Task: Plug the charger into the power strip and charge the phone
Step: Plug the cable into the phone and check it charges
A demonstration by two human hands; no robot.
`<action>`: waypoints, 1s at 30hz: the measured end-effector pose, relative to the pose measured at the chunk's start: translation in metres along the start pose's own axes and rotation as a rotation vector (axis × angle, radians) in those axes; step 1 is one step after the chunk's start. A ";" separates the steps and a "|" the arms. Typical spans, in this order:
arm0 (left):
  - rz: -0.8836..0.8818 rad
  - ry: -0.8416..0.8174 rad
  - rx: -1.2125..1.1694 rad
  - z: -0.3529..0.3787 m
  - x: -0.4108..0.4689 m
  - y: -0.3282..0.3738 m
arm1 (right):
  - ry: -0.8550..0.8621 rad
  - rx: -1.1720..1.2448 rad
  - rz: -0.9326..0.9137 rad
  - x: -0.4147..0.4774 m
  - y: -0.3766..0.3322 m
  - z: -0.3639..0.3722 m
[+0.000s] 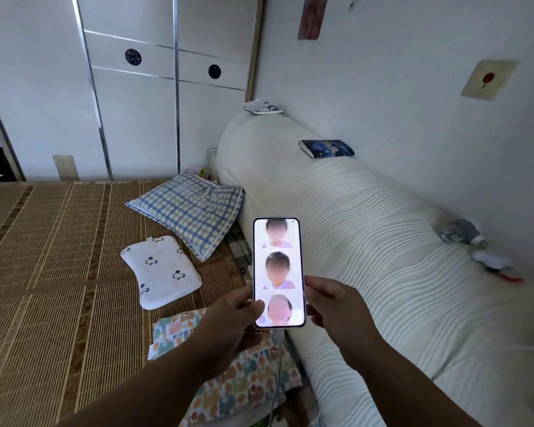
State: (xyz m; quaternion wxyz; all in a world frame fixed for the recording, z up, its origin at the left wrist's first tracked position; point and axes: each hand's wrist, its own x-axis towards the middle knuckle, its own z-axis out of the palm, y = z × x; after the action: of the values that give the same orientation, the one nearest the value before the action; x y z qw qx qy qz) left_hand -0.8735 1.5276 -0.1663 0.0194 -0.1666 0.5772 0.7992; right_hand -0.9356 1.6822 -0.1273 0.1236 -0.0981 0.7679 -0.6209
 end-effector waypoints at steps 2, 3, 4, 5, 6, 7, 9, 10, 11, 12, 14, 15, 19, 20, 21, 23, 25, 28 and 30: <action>-0.002 0.003 0.006 0.001 -0.001 0.000 | -0.001 0.009 0.000 -0.002 0.000 -0.001; -0.002 0.007 0.011 0.002 -0.001 0.000 | -0.003 0.013 0.000 -0.003 0.000 -0.002; -0.002 0.008 0.013 0.002 -0.001 0.000 | -0.003 0.014 0.001 -0.004 0.000 -0.002; -0.003 0.009 0.013 0.003 -0.002 0.000 | -0.003 0.017 0.001 -0.004 0.000 -0.002; -0.003 0.009 0.011 0.003 -0.002 0.000 | -0.004 0.018 0.002 -0.005 0.001 -0.002; -0.004 0.009 0.009 0.003 -0.003 0.000 | -0.005 0.017 0.002 -0.006 0.001 -0.002; -0.005 0.009 0.007 0.003 -0.003 -0.001 | -0.004 0.017 0.005 -0.006 0.001 -0.001; -0.005 0.009 0.006 0.003 -0.003 -0.002 | -0.003 0.019 0.006 -0.007 0.001 -0.001; -0.006 0.009 0.005 0.002 -0.003 -0.002 | -0.003 0.018 0.008 -0.007 0.002 0.000; -0.007 0.008 0.006 0.002 -0.004 -0.002 | -0.003 0.016 0.010 -0.007 0.001 0.000; -0.008 0.003 0.012 0.001 -0.004 -0.003 | -0.001 0.015 0.016 -0.008 0.002 0.001; -0.008 0.001 0.015 0.000 -0.004 -0.003 | 0.000 0.020 0.022 -0.008 0.002 0.001; -0.008 0.004 0.033 -0.001 -0.003 -0.004 | -0.004 0.026 0.030 -0.009 0.001 0.001; -0.008 0.004 0.040 -0.001 -0.003 -0.005 | -0.007 0.027 0.029 -0.009 0.001 0.002; -0.006 0.002 0.046 -0.001 -0.003 -0.005 | -0.010 0.030 0.030 -0.009 0.001 0.002; -0.003 -0.003 0.056 -0.002 -0.002 -0.006 | -0.014 0.039 0.040 -0.009 0.001 0.003; -0.007 -0.008 0.060 -0.003 -0.002 -0.006 | -0.018 0.047 0.049 -0.009 0.001 0.003; -0.020 -0.015 0.061 -0.004 -0.001 -0.007 | -0.026 0.057 0.056 -0.009 0.001 0.004; -0.028 -0.014 0.059 -0.005 0.001 -0.008 | -0.027 0.057 0.052 -0.008 0.002 0.005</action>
State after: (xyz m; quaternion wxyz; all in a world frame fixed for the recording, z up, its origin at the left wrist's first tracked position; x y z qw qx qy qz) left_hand -0.8714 1.5258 -0.1753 0.0394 -0.1684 0.5979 0.7827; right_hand -0.9262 1.6806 -0.1293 0.1528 -0.0832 0.7503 -0.6378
